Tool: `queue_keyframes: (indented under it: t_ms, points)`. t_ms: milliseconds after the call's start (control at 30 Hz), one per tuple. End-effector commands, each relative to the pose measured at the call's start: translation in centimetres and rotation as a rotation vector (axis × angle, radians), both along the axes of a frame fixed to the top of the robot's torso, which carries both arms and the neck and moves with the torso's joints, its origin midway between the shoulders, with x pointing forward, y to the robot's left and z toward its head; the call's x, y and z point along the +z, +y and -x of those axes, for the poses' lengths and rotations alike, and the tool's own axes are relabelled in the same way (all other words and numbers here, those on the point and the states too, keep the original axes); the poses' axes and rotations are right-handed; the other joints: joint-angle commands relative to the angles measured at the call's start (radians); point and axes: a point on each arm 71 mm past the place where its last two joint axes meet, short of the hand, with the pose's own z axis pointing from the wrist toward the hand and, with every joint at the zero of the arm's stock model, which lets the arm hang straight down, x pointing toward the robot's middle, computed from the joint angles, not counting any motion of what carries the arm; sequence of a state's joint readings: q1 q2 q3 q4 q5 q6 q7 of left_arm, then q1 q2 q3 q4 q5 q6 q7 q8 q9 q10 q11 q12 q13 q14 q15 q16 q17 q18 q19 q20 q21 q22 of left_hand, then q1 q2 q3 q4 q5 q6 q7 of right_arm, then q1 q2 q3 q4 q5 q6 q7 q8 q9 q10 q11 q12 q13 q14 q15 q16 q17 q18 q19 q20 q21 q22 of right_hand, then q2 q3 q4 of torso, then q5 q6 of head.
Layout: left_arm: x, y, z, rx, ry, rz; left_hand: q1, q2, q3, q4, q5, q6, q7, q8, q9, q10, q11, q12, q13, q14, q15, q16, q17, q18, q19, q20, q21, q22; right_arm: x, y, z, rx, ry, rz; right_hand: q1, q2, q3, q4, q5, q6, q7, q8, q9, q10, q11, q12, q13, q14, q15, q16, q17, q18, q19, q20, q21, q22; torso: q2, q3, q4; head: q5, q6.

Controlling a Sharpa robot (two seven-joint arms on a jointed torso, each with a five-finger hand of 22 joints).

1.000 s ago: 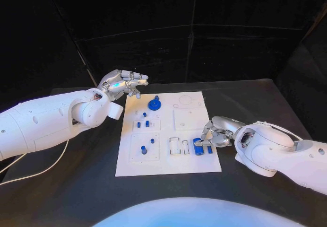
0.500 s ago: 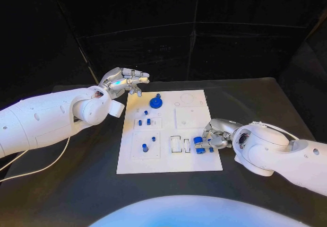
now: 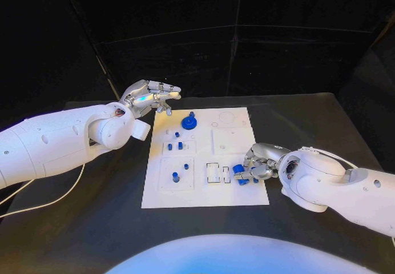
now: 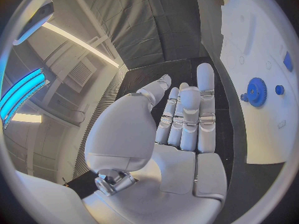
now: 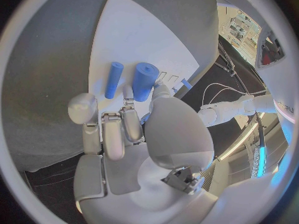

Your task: Assemble the parts on the task board

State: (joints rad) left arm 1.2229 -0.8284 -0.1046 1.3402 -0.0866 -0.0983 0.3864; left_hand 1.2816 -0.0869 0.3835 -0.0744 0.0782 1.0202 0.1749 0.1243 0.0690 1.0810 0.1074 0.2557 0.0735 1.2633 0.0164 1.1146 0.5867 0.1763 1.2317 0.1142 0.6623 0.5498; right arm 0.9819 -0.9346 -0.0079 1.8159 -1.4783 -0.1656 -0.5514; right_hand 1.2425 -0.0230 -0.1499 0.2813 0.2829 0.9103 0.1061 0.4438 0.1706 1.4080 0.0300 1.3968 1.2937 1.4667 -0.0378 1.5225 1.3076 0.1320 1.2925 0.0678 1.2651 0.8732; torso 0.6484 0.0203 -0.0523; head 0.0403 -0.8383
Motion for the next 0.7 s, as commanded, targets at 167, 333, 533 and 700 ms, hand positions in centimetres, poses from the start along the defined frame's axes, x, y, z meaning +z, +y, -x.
queue_keyframes:
  t_ms: [167, 333, 533, 700]
  points:
    - [0.1, -0.1, 0.1, -0.012, -0.001, 0.01, 0.0, 0.008, -0.006, 0.0, -0.002, -0.003, 0.003, 0.005, -0.001, -0.007, -0.002, 0.007, 0.001, -0.008, 0.002, -0.005, -0.001, 0.006, -0.008, 0.002, -0.003, -0.002, -0.4, -0.1, 0.2, -0.032, -0.026, -0.026, 0.075, 0.04, 0.02, -0.037, 0.076, 0.011, -0.007, 0.024, 0.008, 0.017, -0.011, 0.008, 0.024, 0.084, -0.012, 0.006, 0.161, -0.015, 0.012, -0.01, 0.014, 0.019, -0.001, 0.0003, 0.0, 0.001, 0.0]
    - [0.1, 0.0, 0.1, -0.011, -0.001, 0.009, 0.0, 0.008, -0.006, 0.0, -0.002, -0.003, 0.003, 0.005, -0.001, -0.007, -0.002, 0.007, 0.001, -0.008, 0.002, -0.005, -0.001, 0.006, -0.008, 0.002, -0.003, -0.002, 0.0, -0.2, 0.2, -0.066, -0.056, -0.088, 0.093, 0.054, 0.023, -0.046, 0.135, 0.014, -0.011, 0.031, 0.011, 0.023, -0.014, 0.011, 0.033, 0.084, -0.015, 0.007, 0.163, -0.016, 0.014, -0.012, 0.017, 0.026, -0.001, 0.0002, 0.0, 0.002, 0.001]
    - [0.1, -0.1, 0.1, -0.012, -0.001, 0.01, 0.0, 0.008, -0.006, 0.0, -0.002, -0.003, 0.003, 0.005, -0.001, -0.007, -0.002, 0.007, 0.001, -0.008, 0.002, -0.005, -0.001, 0.006, -0.008, 0.002, -0.003, -0.002, 0.8, 0.2, 0.5, -0.1, -0.098, -0.205, 0.092, 0.06, 0.018, -0.043, 0.179, 0.027, -0.017, 0.038, 0.013, 0.036, -0.02, 0.02, 0.051, 0.084, -0.019, 0.007, 0.163, -0.017, 0.019, -0.016, 0.022, 0.035, -0.001, -0.0004, -0.0011, -0.001, 0.002]
    - [0.1, -0.3, 0.1, -0.019, 0.002, 0.011, -0.001, 0.008, -0.006, 0.0, -0.002, -0.004, 0.003, 0.005, -0.001, -0.008, -0.002, 0.007, 0.001, -0.008, 0.002, -0.005, -0.002, 0.006, -0.008, 0.002, -0.004, -0.002, 1.4, 1.1, 0.8, -0.095, -0.118, -0.257, 0.093, 0.061, 0.017, -0.042, 0.198, 0.03, -0.02, 0.039, 0.014, 0.037, -0.022, 0.02, 0.052, 0.084, -0.022, 0.007, 0.163, -0.018, 0.019, -0.017, 0.023, 0.036, 0.001, -0.0007, 0.0028, 0.0, 0.006]
